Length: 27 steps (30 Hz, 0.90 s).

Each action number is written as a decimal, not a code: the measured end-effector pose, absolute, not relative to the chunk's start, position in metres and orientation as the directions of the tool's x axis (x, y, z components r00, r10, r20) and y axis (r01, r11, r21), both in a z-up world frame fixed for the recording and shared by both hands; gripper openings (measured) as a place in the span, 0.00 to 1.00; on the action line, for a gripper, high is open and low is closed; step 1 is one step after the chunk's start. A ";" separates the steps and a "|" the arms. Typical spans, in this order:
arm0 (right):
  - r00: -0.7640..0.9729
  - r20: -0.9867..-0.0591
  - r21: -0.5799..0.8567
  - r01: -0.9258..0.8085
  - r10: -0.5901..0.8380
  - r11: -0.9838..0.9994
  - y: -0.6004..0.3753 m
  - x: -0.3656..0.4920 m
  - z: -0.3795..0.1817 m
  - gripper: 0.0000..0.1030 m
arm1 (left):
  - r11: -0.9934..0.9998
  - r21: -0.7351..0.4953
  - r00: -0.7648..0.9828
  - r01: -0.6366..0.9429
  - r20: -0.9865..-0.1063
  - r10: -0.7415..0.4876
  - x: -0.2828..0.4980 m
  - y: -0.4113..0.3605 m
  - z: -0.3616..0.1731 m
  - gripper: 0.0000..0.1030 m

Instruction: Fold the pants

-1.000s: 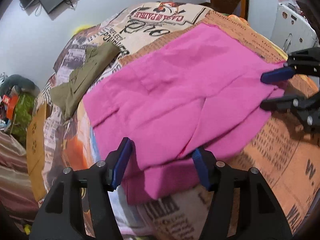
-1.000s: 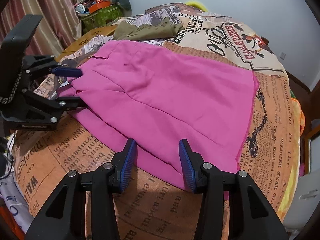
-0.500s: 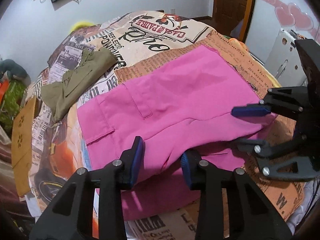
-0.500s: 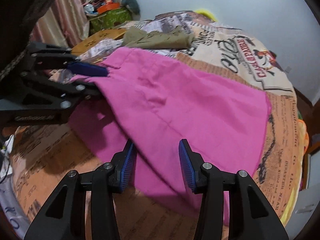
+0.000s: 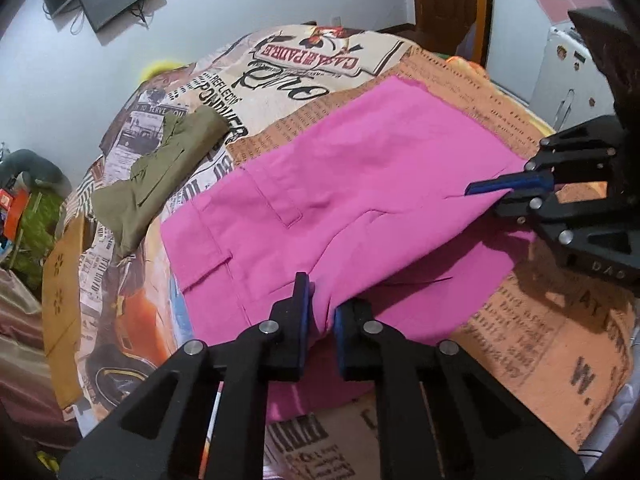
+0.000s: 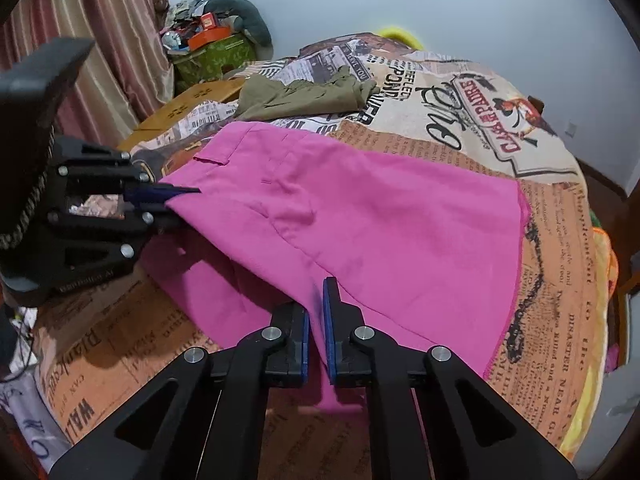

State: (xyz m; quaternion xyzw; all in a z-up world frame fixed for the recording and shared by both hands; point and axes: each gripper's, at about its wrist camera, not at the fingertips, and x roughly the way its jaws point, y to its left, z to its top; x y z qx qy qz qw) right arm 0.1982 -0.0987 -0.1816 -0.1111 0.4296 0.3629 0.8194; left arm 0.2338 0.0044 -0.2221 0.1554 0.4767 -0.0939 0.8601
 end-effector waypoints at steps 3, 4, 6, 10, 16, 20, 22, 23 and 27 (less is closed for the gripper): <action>0.373 -0.783 0.125 -0.691 0.498 0.712 -0.104 0.197 -0.178 0.05 | 0.937 0.140 0.522 0.321 -0.851 -0.052 0.230 0.004 -0.218 0.10; 0.371 -0.783 0.128 -0.690 0.499 0.713 -0.106 0.196 -0.178 0.05 | 0.936 0.133 0.519 0.326 -0.853 -0.059 0.229 0.004 -0.218 0.10; 0.371 -0.786 0.121 -0.692 0.495 0.711 -0.108 0.194 -0.177 0.05 | 0.934 0.119 0.507 0.336 -0.859 -0.073 0.225 0.001 -0.221 0.10; 0.369 -0.796 0.104 -0.697 0.479 0.709 -0.110 0.191 -0.181 0.05 | 0.931 0.119 0.495 0.346 -0.866 -0.074 0.220 -0.003 -0.229 0.10; 0.343 -0.819 0.105 -0.699 0.461 0.707 -0.110 0.186 -0.192 0.06 | 0.946 0.054 0.467 0.321 -0.878 -0.108 0.217 0.002 -0.238 0.10; 0.336 -0.817 0.119 -0.698 0.469 0.706 -0.113 0.183 -0.192 0.07 | 0.947 0.036 0.465 0.319 -0.877 -0.123 0.213 0.002 -0.237 0.11; 0.328 -0.818 0.128 -0.698 0.473 0.705 -0.114 0.182 -0.191 0.07 | 0.947 0.037 0.467 0.320 -0.876 -0.124 0.210 0.002 -0.237 0.11; 0.325 -0.819 0.131 -0.697 0.473 0.705 -0.115 0.180 -0.191 0.08 | 0.947 0.036 0.469 0.319 -0.874 -0.125 0.209 0.002 -0.236 0.11; 0.297 -0.837 0.146 -0.688 0.460 0.711 -0.118 0.178 -0.190 0.15 | 0.951 0.008 0.459 0.309 -0.877 -0.141 0.205 0.008 -0.233 0.13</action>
